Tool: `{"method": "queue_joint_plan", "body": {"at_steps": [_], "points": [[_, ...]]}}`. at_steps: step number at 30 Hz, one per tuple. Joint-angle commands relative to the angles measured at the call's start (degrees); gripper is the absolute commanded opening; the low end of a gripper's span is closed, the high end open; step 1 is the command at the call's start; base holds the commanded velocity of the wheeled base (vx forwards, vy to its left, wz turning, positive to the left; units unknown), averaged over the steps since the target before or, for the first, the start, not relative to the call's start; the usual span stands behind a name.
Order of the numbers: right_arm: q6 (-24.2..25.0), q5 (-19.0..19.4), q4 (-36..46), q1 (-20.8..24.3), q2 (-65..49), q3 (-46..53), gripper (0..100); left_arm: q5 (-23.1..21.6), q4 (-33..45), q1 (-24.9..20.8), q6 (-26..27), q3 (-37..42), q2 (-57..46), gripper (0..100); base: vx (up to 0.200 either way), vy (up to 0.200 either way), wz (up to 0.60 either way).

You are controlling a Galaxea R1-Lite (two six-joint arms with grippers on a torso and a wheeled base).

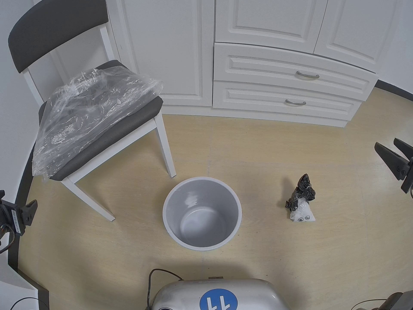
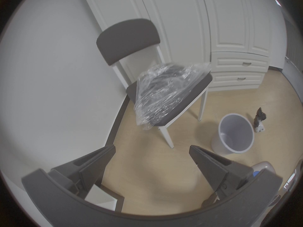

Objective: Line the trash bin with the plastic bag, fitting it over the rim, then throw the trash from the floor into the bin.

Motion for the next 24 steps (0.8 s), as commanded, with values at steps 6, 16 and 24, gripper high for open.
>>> {"method": "queue_joint_plan", "body": {"at_steps": [6, 16, 24], "points": [[4.1, -0.3, -0.6, 0.6, 5.4, -2.2, 100, -9.2, -0.9, 11.9, 1.9, 0.7, 6.9, 100, 0.000, 0.000, 0.00], [9.4, -1.3, -1.1, 1.0, 7.6, -3.5, 100, -24.8, -12.6, 23.4, 4.6, 1.4, 15.9, 100, 0.000, 0.000, 0.00], [13.1, -5.2, -1.1, 1.2, 10.1, -5.6, 100, -30.0, -22.8, 25.6, 5.9, 1.4, 25.6, 100, 0.000, 0.000, 0.00]]}}
